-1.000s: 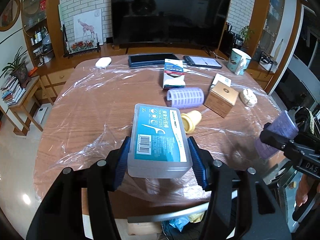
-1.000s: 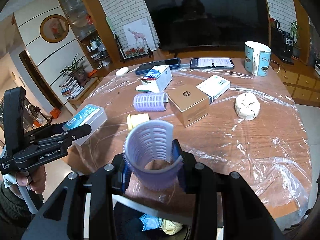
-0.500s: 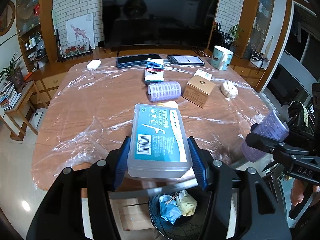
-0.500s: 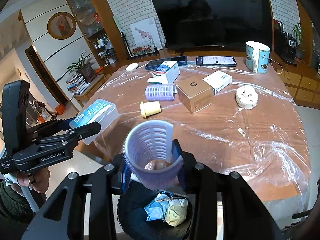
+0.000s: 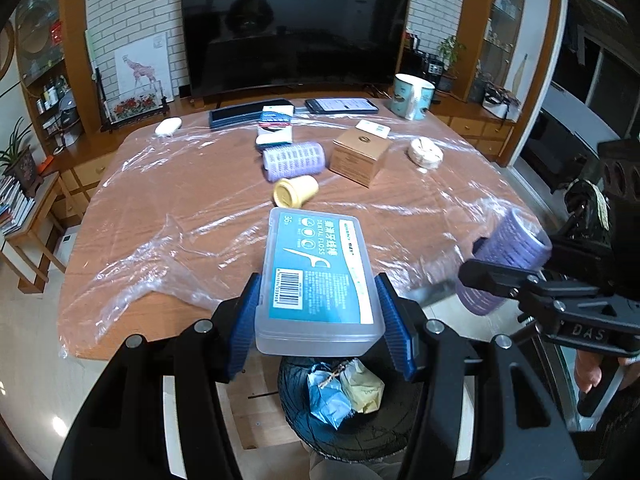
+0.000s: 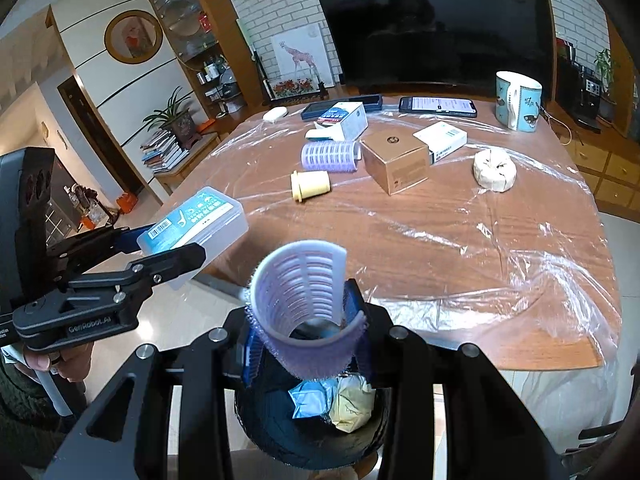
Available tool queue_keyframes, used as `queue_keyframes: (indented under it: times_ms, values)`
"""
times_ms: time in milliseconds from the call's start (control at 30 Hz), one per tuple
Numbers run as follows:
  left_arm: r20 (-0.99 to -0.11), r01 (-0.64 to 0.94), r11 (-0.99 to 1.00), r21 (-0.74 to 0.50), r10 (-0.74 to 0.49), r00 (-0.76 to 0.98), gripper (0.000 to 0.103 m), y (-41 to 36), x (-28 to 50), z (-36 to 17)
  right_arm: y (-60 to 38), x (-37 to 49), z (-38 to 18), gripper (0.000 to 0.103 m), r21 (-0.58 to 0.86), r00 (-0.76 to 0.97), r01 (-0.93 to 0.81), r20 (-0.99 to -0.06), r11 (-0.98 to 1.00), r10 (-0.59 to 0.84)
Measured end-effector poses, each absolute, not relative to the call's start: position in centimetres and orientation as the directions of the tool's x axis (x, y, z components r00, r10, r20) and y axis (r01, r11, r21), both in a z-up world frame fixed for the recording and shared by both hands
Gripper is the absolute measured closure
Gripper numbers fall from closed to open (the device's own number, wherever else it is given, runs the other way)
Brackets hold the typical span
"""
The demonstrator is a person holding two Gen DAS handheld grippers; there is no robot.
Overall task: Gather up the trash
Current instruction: 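Carry the floss box and purple roller over the black trash bin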
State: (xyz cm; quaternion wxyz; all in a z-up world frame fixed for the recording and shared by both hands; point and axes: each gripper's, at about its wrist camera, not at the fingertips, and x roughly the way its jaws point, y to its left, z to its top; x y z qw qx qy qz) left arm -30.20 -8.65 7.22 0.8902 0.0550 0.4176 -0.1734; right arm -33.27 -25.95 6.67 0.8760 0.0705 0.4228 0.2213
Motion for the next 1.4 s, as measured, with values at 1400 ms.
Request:
queue_keyframes:
  times_ms: [1400]
  values:
    - [-0.882,0.501,0.865,0.034,-0.211,0.422,0.046,-11.9,-35.4,-0.3,-25.8,-36.4,0.2,0.066,0.323,0.384,-0.347,-0.807,0.880,0.448]
